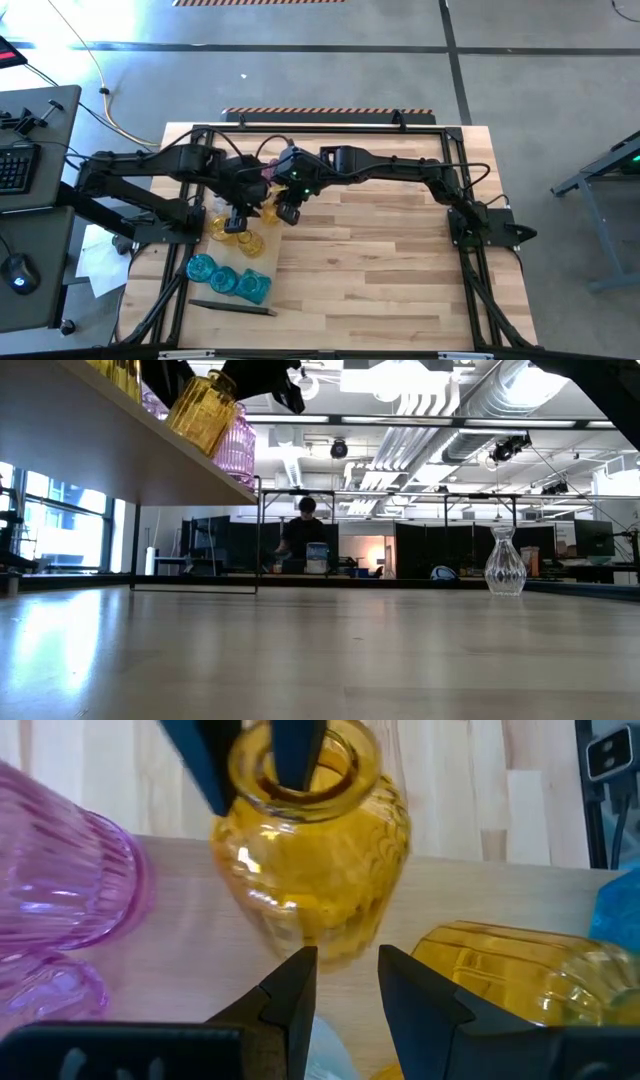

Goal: Sort vases onto shelf
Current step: Put the yellow flower vase on the shelf

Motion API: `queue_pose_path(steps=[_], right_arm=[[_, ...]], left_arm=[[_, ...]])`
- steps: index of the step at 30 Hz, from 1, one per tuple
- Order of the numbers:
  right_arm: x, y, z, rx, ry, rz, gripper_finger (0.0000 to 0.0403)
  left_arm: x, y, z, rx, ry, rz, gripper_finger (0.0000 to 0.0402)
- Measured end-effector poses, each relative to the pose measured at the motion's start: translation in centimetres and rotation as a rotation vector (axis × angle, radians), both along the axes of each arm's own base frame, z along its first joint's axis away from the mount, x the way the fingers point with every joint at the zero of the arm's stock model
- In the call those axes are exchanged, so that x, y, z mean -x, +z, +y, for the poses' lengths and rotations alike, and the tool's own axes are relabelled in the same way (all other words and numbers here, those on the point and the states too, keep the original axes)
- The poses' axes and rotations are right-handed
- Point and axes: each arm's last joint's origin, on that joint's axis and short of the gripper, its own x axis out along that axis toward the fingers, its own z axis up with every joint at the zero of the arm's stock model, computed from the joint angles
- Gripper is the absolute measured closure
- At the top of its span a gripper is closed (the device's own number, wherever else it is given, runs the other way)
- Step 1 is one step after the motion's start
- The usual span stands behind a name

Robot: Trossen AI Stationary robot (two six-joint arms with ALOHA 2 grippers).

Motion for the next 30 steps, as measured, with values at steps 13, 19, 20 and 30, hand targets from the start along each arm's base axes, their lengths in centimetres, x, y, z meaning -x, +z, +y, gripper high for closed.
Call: queue_pose_path(steps=[13,19,20,30], right_arm=[[0.0,0.0,0.1,-0.012,0.012,0.006,0.0355],[0.1,-0.1,0.1,-0.012,0.012,0.009,0.0355],[0.1,-0.1,0.1,-0.011,0.012,0.009,0.0355],[-0.1,-0.8,0.1,-0.008,0.022,0.021,0.0355]], left_arm=[[0.5,1.7,0.2,-0.037,0.057,-0.067,0.0296],[0.6,3.6,0.2,-0.050,0.065,-0.130,0.0296],[0.7,3.8,0.2,-0.050,0.065,-0.138,0.0296],[0.8,4.6,0.2,-0.039,0.060,-0.161,0.0296]])
